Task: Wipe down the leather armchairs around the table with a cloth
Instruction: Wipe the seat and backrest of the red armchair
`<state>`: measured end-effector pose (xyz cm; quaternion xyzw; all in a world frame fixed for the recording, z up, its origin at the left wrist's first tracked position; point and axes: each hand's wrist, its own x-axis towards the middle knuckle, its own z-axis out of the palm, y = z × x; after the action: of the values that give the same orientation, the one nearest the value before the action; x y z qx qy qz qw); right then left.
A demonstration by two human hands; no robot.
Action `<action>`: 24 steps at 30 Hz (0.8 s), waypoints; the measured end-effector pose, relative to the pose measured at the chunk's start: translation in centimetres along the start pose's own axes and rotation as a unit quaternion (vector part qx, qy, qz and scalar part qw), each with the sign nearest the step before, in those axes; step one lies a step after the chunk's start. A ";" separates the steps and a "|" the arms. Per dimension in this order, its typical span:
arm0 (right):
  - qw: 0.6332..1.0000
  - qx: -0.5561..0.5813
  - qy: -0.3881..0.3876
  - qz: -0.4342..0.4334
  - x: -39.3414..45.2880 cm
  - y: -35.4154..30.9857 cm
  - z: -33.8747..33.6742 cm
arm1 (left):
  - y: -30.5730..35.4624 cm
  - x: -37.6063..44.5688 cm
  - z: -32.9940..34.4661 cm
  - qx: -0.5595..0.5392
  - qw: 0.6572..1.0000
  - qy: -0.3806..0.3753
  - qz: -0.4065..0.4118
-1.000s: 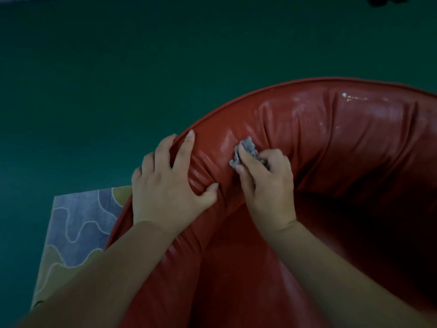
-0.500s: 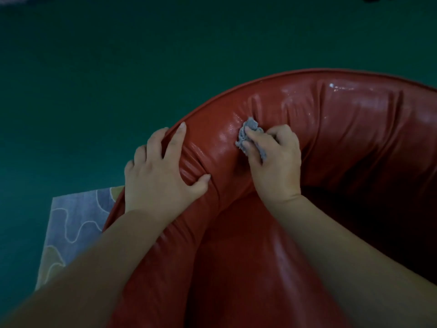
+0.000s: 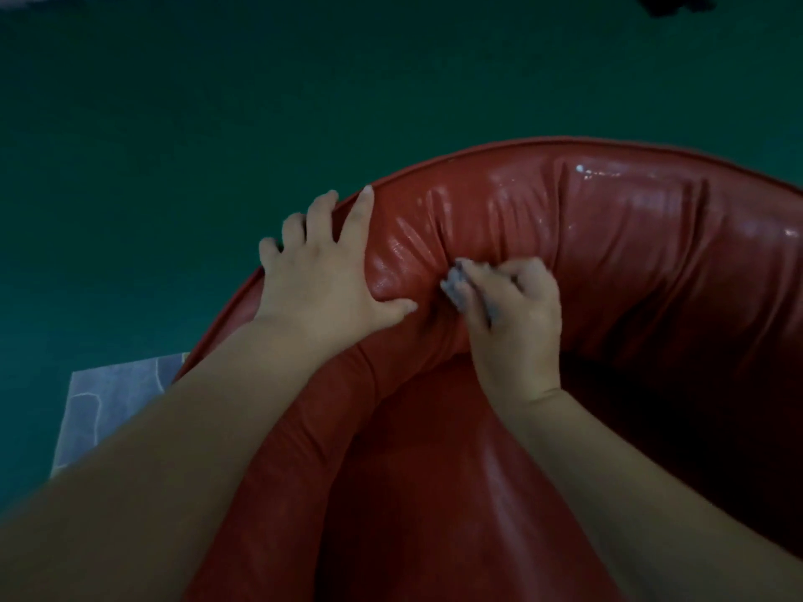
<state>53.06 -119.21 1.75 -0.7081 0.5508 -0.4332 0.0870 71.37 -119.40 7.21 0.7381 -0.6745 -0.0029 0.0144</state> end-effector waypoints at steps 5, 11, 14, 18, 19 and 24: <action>0.999 -0.007 0.028 -0.033 6.8 -1.9 2.0 | 0.1 0.1 0.2 -0.007 1.000 -0.001 -0.004; 0.999 -0.025 -0.034 0.001 -0.9 0.3 1.5 | 0.1 0.1 0.6 0.004 1.000 0.014 -0.008; 0.999 0.032 0.004 0.008 0.3 -0.2 0.1 | 0.1 0.0 0.9 0.008 1.000 0.019 -0.009; 0.998 0.019 0.059 -0.023 7.2 -2.6 -0.1 | 0.2 0.0 0.8 -0.003 1.000 0.025 -0.011; 0.998 0.007 0.052 -0.029 8.9 -2.9 0.3 | 0.2 0.0 0.8 -0.005 1.000 0.023 -0.012; 0.981 -0.109 -0.144 -0.070 13.0 -2.7 2.4 | 0.1 0.2 0.9 -0.003 1.000 0.021 -0.014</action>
<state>56.90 -130.17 8.60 -0.8052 0.5256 -0.2686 0.0570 71.23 -119.62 6.32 0.7476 -0.6634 0.0107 0.0309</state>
